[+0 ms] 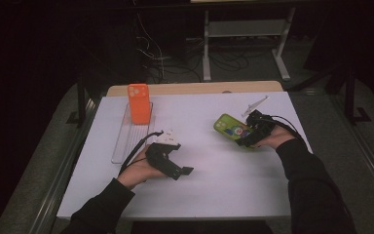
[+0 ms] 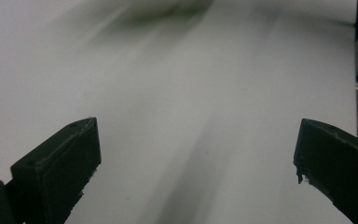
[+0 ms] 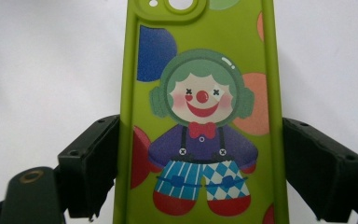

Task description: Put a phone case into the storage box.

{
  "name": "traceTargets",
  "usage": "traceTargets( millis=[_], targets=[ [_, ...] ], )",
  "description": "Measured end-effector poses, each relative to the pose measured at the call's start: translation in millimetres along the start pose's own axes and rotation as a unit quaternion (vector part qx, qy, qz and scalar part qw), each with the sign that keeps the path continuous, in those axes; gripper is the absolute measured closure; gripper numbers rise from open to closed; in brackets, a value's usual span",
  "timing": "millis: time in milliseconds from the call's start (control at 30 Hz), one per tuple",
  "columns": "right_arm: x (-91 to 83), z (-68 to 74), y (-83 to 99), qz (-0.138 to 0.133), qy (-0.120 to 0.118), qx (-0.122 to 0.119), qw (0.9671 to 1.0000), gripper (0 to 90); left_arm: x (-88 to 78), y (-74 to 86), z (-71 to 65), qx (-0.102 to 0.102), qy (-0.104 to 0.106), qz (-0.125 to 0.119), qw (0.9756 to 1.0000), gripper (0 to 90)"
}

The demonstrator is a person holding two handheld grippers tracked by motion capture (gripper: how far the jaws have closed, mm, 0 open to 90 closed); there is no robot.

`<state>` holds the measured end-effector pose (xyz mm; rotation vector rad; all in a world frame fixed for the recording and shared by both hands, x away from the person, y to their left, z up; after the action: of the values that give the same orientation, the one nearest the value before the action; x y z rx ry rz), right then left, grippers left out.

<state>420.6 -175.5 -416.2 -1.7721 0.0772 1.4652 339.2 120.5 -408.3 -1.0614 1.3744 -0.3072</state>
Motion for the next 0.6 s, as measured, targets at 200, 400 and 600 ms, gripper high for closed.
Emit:
traceTargets(
  millis=[200,400,600],
  targets=[
    [-6.5,13.0,1.2,0.003,-0.006,-0.026,0.9996,15.4,-3.8,-15.2,6.1,0.013,0.007,-0.004,0.9999,0.3],
    [-8.0,25.6,0.3,-0.001,-0.019,-0.058,0.9981,15.4,-3.0,-27.3,15.1,0.021,0.022,0.002,0.9995,0.3],
    [-7.6,41.4,-3.4,0.005,-0.04,-0.08,0.996,15.4,-2.0,-38.2,23.3,0.031,0.035,-0.002,0.9989,0.3]
  ],
)
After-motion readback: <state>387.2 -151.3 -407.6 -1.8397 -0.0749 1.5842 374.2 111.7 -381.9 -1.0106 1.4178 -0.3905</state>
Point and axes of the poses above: each handheld gripper's, and its own axes: x roughly forward along the jaws, y roughly out of its underside, z roughly to its left, the point moved 3 cm from there along x, roughly forward along the jaws, and after that the axes turned 2 degrees about -x, right-handed, at the moved point
